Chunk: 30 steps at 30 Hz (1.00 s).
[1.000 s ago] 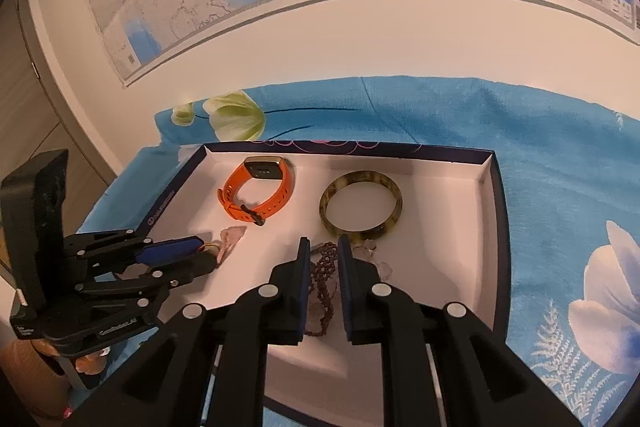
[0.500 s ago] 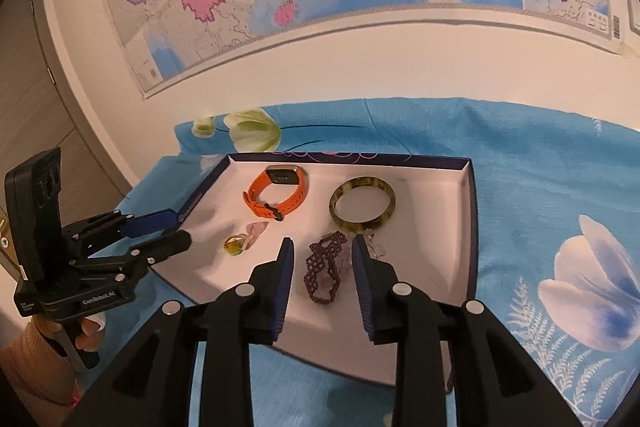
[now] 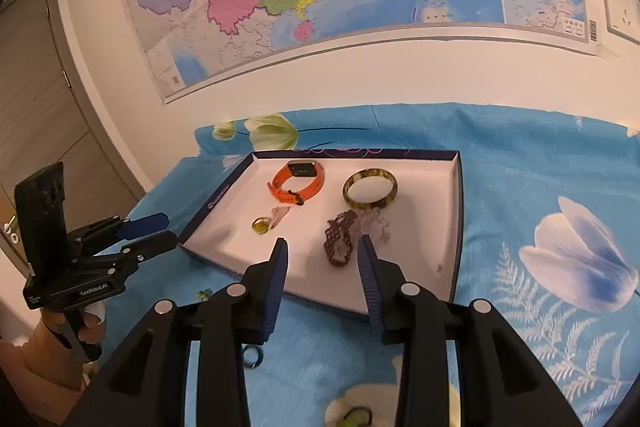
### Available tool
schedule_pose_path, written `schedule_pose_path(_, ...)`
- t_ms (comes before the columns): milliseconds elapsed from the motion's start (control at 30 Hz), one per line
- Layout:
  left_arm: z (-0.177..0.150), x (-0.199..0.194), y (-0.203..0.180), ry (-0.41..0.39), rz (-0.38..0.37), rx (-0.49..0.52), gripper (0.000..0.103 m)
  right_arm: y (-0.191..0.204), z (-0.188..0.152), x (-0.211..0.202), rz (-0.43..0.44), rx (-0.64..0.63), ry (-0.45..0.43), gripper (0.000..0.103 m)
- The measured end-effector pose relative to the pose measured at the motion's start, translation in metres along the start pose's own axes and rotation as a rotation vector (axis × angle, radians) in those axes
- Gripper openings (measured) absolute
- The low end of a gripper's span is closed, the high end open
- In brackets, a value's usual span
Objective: Organize jewelry
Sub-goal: 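Open the right tool to drop the necklace while the left tool releases the amber ring, then grasp the green cord pendant with the right tool while the left tool grasps the gold ring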
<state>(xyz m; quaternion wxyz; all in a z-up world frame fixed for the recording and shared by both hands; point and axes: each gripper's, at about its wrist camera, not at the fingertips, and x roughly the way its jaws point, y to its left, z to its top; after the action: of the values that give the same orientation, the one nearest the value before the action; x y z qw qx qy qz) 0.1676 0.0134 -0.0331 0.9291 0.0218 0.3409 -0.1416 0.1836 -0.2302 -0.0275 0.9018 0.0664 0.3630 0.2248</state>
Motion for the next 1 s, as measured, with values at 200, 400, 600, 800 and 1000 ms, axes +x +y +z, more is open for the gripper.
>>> schedule_pose_path(200, -0.019, -0.004, -0.005, 0.024, -0.018, 0.01, 0.046, 0.002, -0.022, -0.012, 0.003, 0.001, 0.028, 0.037)
schedule_pose_path(400, -0.034, -0.002, -0.012, 0.057, -0.039, 0.016, 0.049, -0.003, -0.051, -0.016, -0.032, 0.019, 0.082, 0.039)
schedule_pose_path(600, -0.048, 0.005, -0.022, 0.098, -0.054, 0.03, 0.05, -0.01, -0.08, -0.019, -0.074, 0.05, 0.13, 0.043)
schedule_pose_path(800, -0.055, 0.012, -0.03, 0.129, -0.051, 0.038, 0.051, -0.013, -0.097, -0.025, -0.099, 0.073, 0.141, 0.047)
schedule_pose_path(1000, -0.054, 0.016, -0.031, 0.14, -0.042, 0.033, 0.051, -0.003, -0.101, -0.019, -0.116, 0.042, 0.158, 0.047)
